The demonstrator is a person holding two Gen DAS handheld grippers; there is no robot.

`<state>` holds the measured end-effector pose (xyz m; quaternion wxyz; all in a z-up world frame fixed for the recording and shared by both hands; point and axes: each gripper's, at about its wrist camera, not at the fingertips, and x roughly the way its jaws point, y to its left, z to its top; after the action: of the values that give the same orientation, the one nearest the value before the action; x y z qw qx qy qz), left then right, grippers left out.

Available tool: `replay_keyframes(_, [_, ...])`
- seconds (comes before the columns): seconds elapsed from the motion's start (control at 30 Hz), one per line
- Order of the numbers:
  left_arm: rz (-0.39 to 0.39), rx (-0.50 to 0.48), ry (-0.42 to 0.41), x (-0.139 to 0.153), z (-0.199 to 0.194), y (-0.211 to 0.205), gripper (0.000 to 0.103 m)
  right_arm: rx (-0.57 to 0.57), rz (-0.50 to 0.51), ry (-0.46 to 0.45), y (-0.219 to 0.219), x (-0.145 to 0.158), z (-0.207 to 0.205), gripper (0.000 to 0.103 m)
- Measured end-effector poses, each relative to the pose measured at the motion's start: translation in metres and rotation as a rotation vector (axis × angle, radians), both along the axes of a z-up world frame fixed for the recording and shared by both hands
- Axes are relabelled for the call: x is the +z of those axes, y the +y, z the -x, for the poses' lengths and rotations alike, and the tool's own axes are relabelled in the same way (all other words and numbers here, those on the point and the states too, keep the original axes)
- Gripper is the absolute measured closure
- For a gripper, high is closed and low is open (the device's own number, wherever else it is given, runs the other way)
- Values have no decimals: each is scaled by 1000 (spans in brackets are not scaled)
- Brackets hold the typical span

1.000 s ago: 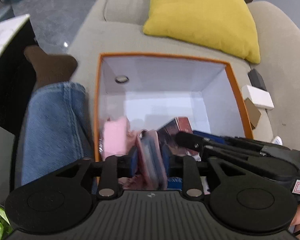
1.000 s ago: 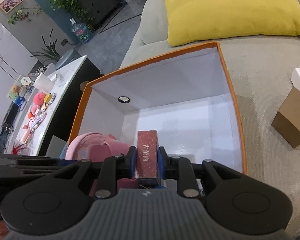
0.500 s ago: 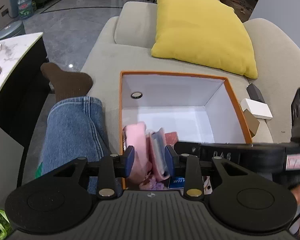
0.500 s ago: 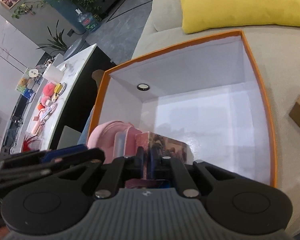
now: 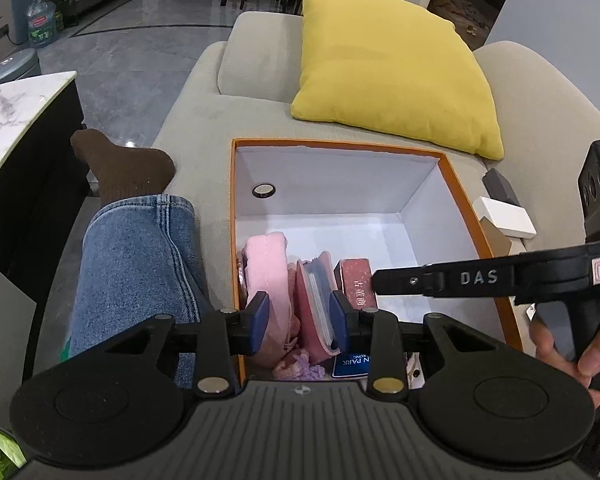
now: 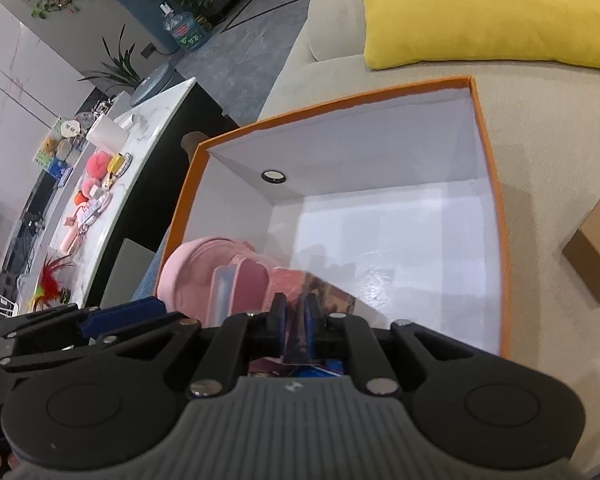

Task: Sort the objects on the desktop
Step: 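Lower the wallet and card pack into the box and open both tools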

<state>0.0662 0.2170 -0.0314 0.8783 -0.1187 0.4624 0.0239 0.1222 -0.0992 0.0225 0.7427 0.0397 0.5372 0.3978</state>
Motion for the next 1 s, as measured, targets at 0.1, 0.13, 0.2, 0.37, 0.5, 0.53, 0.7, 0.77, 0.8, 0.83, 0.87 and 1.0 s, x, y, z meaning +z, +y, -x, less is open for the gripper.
replay_keyframes(0.1, [0, -4, -3, 0, 0, 1, 65, 21, 22, -22, -3, 2, -5, 92])
replay_keyframes(0.13, [0, -3, -4, 0, 0, 2, 65, 43, 45, -48, -2, 4, -6, 92])
replay_keyframes(0.2, [8, 0, -7, 1, 0, 3, 65, 114, 121, -103, 5, 4, -8, 92])
replay_keyframes(0.37, [23, 9, -7, 1, -1, 7, 65, 338, 289, -220, 35, -15, -9, 94])
replay_keyframes(0.5, [21, -2, -2, -1, 1, 6, 67, 498, 340, -280, 53, -31, -1, 95])
replay_keyframes(0.53, [22, -6, -1, -2, 2, 5, 68, 530, 346, -292, 56, -34, 2, 95])
replay_keyframes(0.7, [66, -24, 6, -8, 3, 7, 75, 630, 329, -336, 63, -41, 9, 103])
replay_keyframes(0.77, [71, -25, 7, -10, 3, 8, 75, 687, 343, -357, 68, -43, 15, 103])
replay_keyframes(0.8, [79, -26, 11, -12, 3, 8, 75, 712, 350, -369, 69, -44, 18, 103])
replay_keyframes(0.83, [88, -27, 13, -13, 4, 9, 76, 733, 354, -381, 71, -44, 20, 103])
replay_keyframes(0.87, [99, -30, 17, -14, 4, 9, 77, 754, 355, -397, 73, -43, 23, 103])
replay_keyframes(1.0, [108, -40, 33, -19, 5, 6, 81, 813, 372, -448, 79, -44, 33, 103])
